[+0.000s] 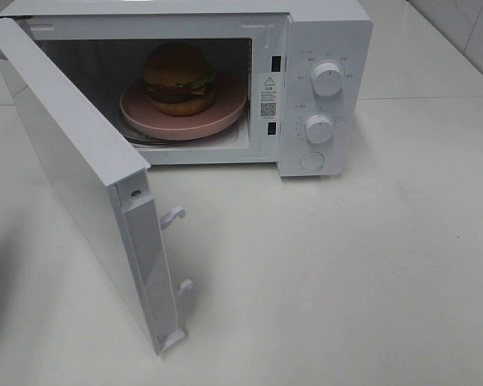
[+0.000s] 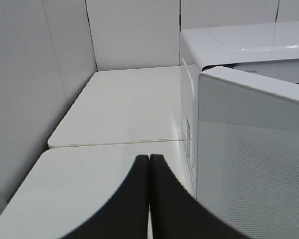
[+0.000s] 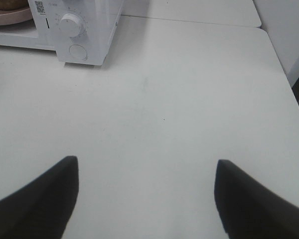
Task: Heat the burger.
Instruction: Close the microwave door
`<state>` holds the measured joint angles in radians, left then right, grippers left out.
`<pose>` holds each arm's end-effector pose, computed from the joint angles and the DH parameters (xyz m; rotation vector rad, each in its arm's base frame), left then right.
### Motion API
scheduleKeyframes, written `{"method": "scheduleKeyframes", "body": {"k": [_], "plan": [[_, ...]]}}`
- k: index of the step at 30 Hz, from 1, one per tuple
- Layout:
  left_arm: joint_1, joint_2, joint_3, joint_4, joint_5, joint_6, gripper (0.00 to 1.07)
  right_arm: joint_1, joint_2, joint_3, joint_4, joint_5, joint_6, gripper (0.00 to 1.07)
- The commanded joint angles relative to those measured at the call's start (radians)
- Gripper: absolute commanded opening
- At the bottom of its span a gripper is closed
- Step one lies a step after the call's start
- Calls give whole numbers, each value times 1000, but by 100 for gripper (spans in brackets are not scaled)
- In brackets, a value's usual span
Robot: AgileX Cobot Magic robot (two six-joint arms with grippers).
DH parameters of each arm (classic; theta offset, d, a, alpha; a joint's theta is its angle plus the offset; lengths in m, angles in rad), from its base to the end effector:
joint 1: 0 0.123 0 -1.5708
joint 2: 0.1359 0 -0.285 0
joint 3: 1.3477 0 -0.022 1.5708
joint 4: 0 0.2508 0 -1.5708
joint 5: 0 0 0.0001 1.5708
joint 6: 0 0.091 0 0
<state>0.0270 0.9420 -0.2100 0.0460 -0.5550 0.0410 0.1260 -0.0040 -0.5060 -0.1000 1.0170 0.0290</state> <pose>0.1694 0.0024 0.2326 0.0625 1.6602 0.0611 -0.0037 -0.0083 0.2828 -0.0938 1.9846 -0.0183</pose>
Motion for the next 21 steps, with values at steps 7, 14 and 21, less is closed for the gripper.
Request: {"method": "scheduleKeyframes", "body": {"k": [7, 14, 21], "plan": [[1, 173, 3, 170, -188, -102, 0, -8, -27, 3, -1, -11, 0, 73], [-7, 268, -6, 172, -229, -149, 0, -8, -27, 3, -1, -11, 0, 73], [-87, 378, -58, 207, -243, -140, 0, -8, -27, 3, -1, -11, 0, 73]]}}
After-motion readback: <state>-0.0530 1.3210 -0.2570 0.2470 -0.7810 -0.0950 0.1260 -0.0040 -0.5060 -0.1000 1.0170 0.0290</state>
